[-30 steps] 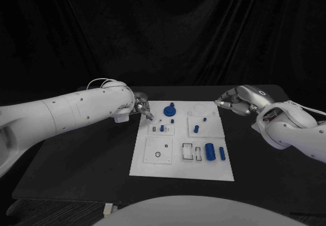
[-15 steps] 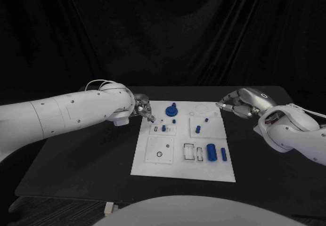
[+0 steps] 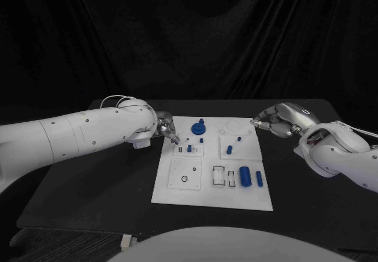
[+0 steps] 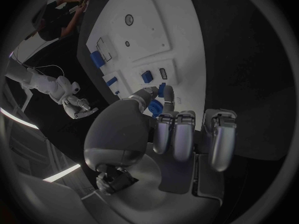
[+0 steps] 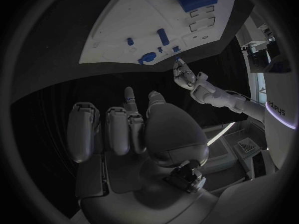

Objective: Assemble the parts on the task board

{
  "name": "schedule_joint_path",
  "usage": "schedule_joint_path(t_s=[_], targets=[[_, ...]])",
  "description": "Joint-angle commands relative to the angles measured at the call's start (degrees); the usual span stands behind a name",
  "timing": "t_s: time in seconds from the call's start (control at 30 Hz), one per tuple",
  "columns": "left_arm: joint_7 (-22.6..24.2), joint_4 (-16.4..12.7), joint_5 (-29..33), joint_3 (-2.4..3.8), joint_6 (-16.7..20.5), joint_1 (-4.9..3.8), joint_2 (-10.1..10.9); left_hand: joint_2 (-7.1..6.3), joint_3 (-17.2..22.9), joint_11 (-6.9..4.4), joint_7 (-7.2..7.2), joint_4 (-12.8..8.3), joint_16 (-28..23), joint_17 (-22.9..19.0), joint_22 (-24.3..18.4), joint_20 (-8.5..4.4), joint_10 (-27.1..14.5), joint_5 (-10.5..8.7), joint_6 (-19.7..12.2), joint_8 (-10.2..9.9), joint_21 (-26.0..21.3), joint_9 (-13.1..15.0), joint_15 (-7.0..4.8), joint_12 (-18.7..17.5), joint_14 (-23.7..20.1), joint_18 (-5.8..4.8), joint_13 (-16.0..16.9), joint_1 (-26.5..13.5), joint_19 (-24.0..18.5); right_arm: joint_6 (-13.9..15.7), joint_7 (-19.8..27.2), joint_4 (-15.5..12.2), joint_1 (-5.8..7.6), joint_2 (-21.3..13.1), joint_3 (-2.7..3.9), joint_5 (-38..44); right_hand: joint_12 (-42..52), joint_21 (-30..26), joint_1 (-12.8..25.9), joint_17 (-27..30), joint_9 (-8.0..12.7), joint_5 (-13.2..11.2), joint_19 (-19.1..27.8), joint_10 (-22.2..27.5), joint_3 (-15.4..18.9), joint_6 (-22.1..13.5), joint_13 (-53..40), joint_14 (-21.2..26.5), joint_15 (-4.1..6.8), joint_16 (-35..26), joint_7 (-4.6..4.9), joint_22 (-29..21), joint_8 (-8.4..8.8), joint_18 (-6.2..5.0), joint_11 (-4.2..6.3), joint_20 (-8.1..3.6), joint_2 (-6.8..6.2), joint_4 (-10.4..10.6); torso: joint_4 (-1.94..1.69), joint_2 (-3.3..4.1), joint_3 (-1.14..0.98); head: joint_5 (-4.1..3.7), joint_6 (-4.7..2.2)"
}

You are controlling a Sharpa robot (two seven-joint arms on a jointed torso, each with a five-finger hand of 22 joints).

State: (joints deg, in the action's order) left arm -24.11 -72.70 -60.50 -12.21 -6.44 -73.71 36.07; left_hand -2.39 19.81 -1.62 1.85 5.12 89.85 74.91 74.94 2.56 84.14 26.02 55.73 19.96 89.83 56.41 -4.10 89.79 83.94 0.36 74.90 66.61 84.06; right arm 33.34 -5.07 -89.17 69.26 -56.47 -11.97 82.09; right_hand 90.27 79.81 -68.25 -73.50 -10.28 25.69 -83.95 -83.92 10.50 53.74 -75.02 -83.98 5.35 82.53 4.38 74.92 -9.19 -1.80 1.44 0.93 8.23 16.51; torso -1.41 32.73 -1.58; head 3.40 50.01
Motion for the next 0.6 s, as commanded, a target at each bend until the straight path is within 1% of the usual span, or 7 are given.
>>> schedule_joint_path(t_s=[0.03,0.2,0.43,0.6], targets=[[0.0,0.1,0.2,0.05,1.0,0.38,-0.3,0.14,0.4,-0.38,-0.03,0.1,0.2,15.1,15.1,-0.39,5.9,0.06,0.4,-0.2,0.2,0.1,-0.26,0.2,6.1,-0.36,15.1,-0.5,5.9,0.0,-0.2,-0.1,-0.14,-0.1,0.04,0.0,-0.3,-0.3,-0.5,0.1,0.1,0.1,-2.6,-6.1,0.2,0.2,-15.0,-3.2,-0.47,-0.3,0.11,11.7,0.22,-0.77,-0.35,0.45,-0.02,0.0,0.07,0.03,0.01,0.24,-0.01],[-0.1,0.2,0.2,0.04,1.0,0.86,-0.6,0.16,0.4,-0.39,-0.04,0.1,0.2,15.1,15.1,-0.40,5.9,0.07,0.5,-0.2,0.2,0.1,-0.27,0.2,6.1,-0.36,15.1,-0.5,5.9,0.1,-0.1,-0.1,-0.15,-0.1,0.04,0.0,-0.3,-0.5,-0.5,0.3,0.1,0.1,-2.5,-6.1,0.2,0.2,-15.0,-3.2,-0.47,-0.3,0.11,11.6,0.23,-0.81,-0.35,0.45,-0.02,-0.1,0.03,-0.01,0.00,-0.01,-0.01],[-0.1,0.8,0.2,0.04,1.2,1.24,-1.3,0.16,0.5,-0.39,-0.04,0.1,0.2,15.1,15.1,-0.40,5.9,0.06,0.5,-0.2,0.2,0.1,-0.28,0.2,6.1,-0.36,15.1,-0.6,5.9,0.1,-0.1,0.0,-0.15,-0.1,0.04,0.0,-0.3,-0.5,-0.5,0.3,0.1,0.1,-2.5,-6.1,0.2,0.2,-15.0,-3.2,-0.47,-0.4,0.11,11.6,0.23,-0.81,-0.36,0.45,-0.02,-0.1,0.03,-0.02,0.01,-0.04,-0.01],[-0.2,1.2,0.2,0.04,1.2,1.35,-1.7,0.20,0.5,-0.40,-0.05,0.1,0.2,15.1,15.1,-0.40,5.9,0.08,0.5,-0.2,0.2,0.1,-0.28,0.2,6.1,-0.36,15.1,-0.6,5.9,0.0,-0.1,0.1,-0.15,0.0,0.04,0.0,-0.3,-0.5,-0.5,0.3,0.1,0.1,-2.5,-6.1,0.2,0.2,-15.0,-3.2,-0.47,-0.4,0.11,11.6,0.23,-0.81,-0.36,0.45,-0.02,-0.1,0.00,-0.02,0.01,0.10,-0.01]])
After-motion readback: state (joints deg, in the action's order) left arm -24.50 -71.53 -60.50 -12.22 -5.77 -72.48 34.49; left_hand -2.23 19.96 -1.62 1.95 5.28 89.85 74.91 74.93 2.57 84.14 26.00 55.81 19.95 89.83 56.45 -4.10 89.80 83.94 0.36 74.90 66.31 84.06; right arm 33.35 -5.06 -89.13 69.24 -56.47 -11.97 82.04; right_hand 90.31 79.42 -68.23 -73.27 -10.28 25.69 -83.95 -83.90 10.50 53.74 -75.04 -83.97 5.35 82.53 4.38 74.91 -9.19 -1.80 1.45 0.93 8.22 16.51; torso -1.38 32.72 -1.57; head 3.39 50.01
